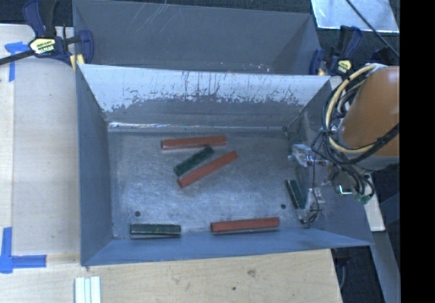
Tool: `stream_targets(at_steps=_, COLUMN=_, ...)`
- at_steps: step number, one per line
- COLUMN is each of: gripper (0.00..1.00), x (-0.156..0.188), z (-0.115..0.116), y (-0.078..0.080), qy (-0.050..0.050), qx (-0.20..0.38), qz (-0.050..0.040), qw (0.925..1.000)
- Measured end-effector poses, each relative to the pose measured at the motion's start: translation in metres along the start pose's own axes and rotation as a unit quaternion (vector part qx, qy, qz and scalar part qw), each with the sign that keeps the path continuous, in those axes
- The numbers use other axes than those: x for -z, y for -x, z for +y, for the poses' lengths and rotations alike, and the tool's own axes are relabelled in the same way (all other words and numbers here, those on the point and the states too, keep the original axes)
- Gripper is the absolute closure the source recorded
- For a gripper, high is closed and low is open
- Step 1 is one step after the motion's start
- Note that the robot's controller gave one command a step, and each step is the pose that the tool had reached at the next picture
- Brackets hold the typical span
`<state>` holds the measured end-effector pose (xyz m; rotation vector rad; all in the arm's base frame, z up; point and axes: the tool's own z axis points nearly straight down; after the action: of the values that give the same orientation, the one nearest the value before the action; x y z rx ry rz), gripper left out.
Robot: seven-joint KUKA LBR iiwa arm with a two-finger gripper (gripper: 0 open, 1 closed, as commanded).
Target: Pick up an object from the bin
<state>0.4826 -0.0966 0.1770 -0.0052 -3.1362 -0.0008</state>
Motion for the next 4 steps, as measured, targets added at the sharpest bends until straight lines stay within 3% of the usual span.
stream_targets(at_steps=1, gripper=0.00, x=-0.070, z=0.103, y=0.017, qy=0.001, qx=0.129, qz=-0.0016, qw=0.9917)
stream_targets(at_steps=2, gripper=0.00, x=-0.053, z=0.211, y=0.011, qy=0.002, qx=0.125, qz=-0.0055, qw=0.9922)
stream_targets(at_steps=3, gripper=0.00, x=-0.106, z=0.119, y=0.030, qy=-0.001, qx=0.203, qz=-0.0035, qw=0.9791)
stream_targets(at_steps=4, gripper=0.00, x=-0.033, z=0.192, y=0.054, qy=0.001, qx=0.124, qz=-0.0080, qw=0.9923)
